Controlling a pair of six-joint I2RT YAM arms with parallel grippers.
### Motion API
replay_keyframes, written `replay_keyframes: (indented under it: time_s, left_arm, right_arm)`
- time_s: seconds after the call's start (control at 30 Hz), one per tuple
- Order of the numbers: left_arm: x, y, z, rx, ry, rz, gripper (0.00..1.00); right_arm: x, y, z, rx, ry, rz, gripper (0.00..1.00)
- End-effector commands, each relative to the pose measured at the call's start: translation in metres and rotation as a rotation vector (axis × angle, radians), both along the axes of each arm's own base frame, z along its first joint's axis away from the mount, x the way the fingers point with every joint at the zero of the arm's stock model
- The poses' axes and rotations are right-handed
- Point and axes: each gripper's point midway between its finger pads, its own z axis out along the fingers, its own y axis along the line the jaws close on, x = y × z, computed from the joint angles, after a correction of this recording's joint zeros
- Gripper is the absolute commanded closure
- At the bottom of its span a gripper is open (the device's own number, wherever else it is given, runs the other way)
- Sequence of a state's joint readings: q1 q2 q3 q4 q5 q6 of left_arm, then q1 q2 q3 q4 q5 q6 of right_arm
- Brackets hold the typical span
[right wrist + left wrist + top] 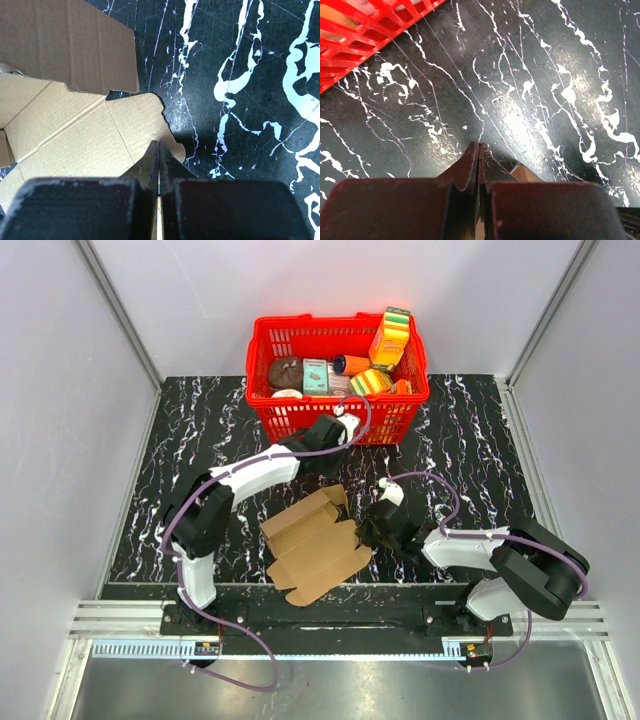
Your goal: Fold the paper box
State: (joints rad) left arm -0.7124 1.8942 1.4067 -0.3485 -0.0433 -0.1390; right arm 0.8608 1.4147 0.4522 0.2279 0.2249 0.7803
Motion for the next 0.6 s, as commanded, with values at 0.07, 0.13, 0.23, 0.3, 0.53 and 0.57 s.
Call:
replay_keyframes:
  time_s: [0.07, 0.13, 0.23, 0.3, 0.53, 0.57]
  left_arm:
    - [-0.013, -0.017, -0.004, -0.048, 0.033, -0.102, 1.00]
    - [-0.017, -0.019, -0.009, -0.039, 0.046, -0.117, 1.00]
    - [-0.021, -0.022, -0.013, -0.032, 0.063, -0.135, 1.00]
    - [-0.024, -0.024, -0.015, -0.029, 0.067, -0.149, 1.00]
    - [-0.034, -0.027, -0.019, -0.021, 0.098, -0.180, 1.00]
    - [-0.036, -0.028, -0.020, -0.020, 0.100, -0.184, 1.00]
  right_arm:
    - [-0.007, -0.017, -0.019, -0.060, 0.048, -0.031, 1.00]
    - [-0.007, -0.018, -0.020, -0.061, 0.049, -0.034, 1.00]
    - [-0.007, -0.018, -0.019, -0.057, 0.049, -0.036, 1.00]
    - [-0.007, -0.018, -0.019, -0.057, 0.049, -0.038, 1.00]
    - [-0.007, -0.019, -0.020, -0.059, 0.048, -0.047, 1.00]
    - [-0.006, -0.019, -0.020, -0.058, 0.048, -0.048, 1.00]
